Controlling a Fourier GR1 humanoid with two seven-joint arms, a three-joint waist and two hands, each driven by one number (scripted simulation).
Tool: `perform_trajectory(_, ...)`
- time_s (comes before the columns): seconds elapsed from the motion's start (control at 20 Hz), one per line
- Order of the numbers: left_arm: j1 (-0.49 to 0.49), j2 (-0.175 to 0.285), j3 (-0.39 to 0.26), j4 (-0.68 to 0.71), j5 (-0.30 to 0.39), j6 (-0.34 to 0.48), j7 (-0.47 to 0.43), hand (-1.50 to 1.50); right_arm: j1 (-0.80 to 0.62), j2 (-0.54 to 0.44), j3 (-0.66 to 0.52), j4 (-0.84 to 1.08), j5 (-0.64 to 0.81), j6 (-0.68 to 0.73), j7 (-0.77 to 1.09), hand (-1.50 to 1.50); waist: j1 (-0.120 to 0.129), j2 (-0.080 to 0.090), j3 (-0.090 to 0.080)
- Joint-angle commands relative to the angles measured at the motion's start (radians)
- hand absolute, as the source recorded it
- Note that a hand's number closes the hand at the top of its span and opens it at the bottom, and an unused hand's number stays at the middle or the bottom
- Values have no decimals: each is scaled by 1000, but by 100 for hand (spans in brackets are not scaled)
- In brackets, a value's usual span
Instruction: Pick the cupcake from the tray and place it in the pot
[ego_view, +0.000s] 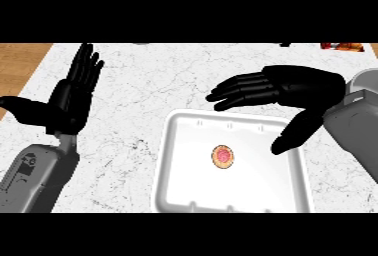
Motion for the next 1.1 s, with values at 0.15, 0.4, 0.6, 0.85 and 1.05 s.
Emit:
perform_trajectory(0.15,33,-12,0,-16,-32,42,3,0,-77,11,207,133,235,-23,-283,-150,-47,-16,-3)
perform_trajectory(0.4,47,33,53,-34,-1,0,26,0,-105,48,297,299,330,-122,-365,-150,-69,-22,-3)
perform_trajectory(0.6,79,42,73,-42,-1,-11,23,0,-144,173,367,398,390,-166,-304,-150,-74,-24,-4)
perform_trajectory(0.85,91,6,68,-34,-24,-6,-1,0,-171,204,380,507,415,-186,-397,-150,-88,-25,-4)
perform_trajectory(1.05,122,4,75,-72,-34,5,14,0,-141,263,395,564,432,-255,-439,-150,-89,-26,-4)
